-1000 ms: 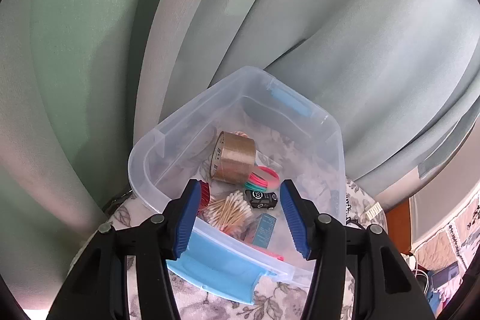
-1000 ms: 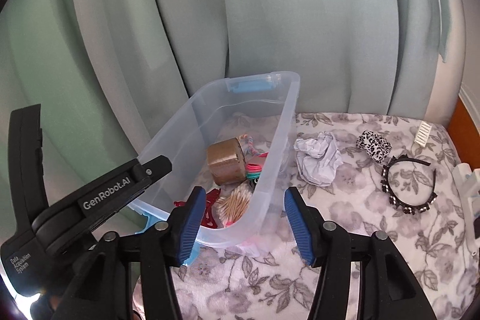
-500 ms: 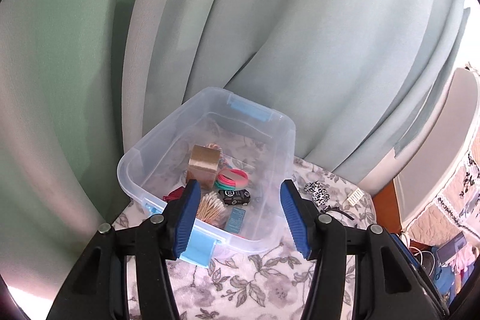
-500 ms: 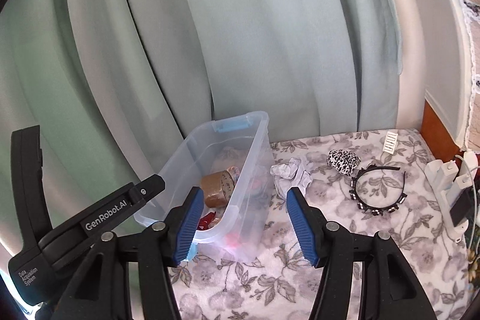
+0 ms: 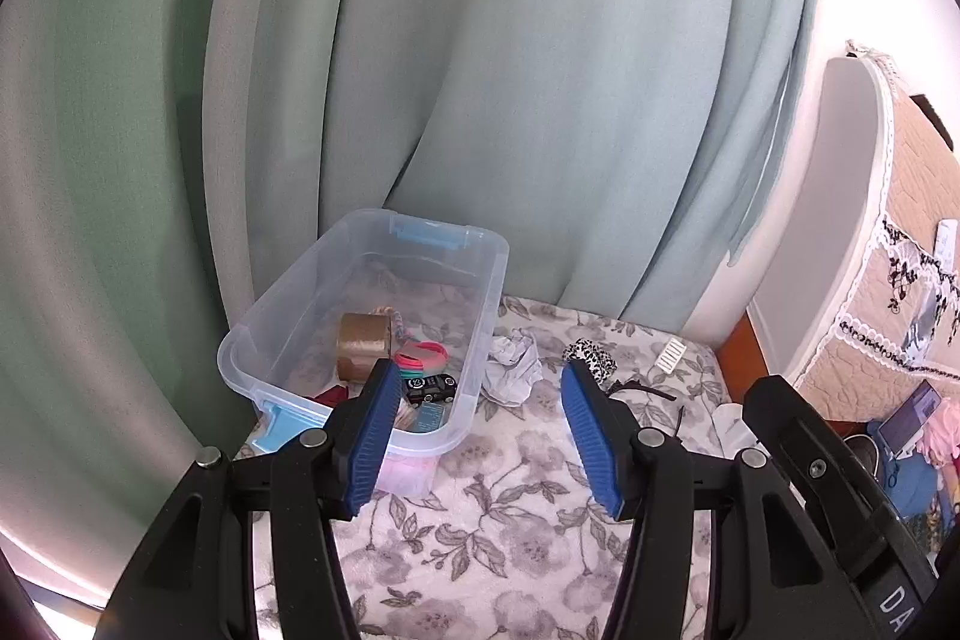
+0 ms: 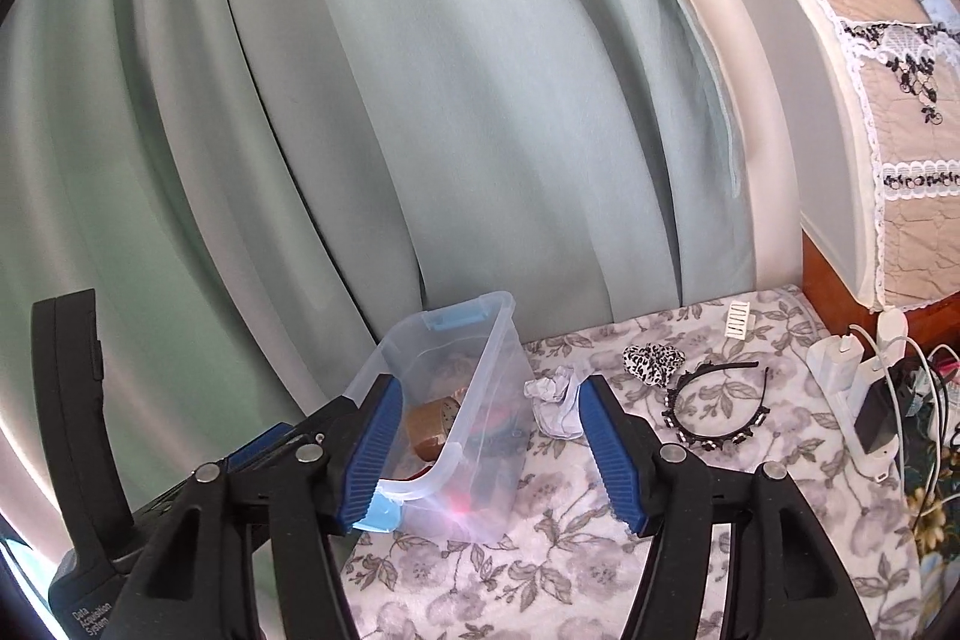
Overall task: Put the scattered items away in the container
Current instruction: 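Withdraw both open tools from the box toward the paper and headband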
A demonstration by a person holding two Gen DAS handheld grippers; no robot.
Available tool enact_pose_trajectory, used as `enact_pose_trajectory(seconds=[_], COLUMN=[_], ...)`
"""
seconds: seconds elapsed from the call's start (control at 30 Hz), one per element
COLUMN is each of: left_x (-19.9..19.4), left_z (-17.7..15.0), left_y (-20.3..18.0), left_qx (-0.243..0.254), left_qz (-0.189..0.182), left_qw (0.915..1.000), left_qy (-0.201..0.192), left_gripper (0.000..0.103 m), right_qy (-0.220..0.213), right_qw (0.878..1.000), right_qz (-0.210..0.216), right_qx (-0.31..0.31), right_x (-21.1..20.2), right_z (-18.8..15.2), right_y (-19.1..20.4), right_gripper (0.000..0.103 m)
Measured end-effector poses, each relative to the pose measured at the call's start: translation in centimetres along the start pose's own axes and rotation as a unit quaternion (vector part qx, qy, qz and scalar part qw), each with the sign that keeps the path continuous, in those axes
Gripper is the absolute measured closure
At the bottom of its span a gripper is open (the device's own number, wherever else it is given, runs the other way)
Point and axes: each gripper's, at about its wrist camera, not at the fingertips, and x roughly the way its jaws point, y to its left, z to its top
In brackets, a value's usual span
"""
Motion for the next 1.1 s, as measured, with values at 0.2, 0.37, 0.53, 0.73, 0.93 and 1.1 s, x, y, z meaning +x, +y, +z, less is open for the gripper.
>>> enact_pose_trajectory(seconds=[0.2, 0.37, 0.53, 0.73, 0.93, 1.1], left_x=[-1.3, -1.4, -1.4, -0.7, 0.8, 2.6], left_z=[-0.4, -1.2, -1.8, -2.7, -3.4, -3.9], left_y=[-2.0, -3.6, -5.4, -7.2, -7.9, -7.2], left_qx=[0.023, 0.045, 0.065, 0.089, 0.102, 0.096], left_qz=[0.001, 0.0, -0.007, -0.013, -0.012, -0.003], left_qw=[0.9997, 0.999, 0.9979, 0.9959, 0.9941, 0.9936], left_qy=[-0.008, -0.002, 0.002, 0.016, 0.036, 0.059], left_gripper=[0.045, 0.045, 0.045, 0.045, 0.045, 0.045], right_qy=[-0.018, -0.022, -0.025, -0.014, 0.004, 0.025], right_qw=[1.0, 0.999, 0.999, 0.998, 0.996, 0.993], right_qz=[-0.002, 0.0, -0.009, -0.022, -0.034, -0.043], right_qx=[0.022, 0.026, 0.035, 0.06, 0.084, 0.105], right_x=[-1.6, -2.6, -3.2, -3.3, -2.4, -1.1], right_z=[0.2, 0.0, 0.1, 0.2, -0.5, -1.2], right_y=[-1.6, -2.3, -3.3, -5.1, -6.5, -7.7], right_gripper=[0.036, 0.033, 0.032, 0.032, 0.032, 0.032])
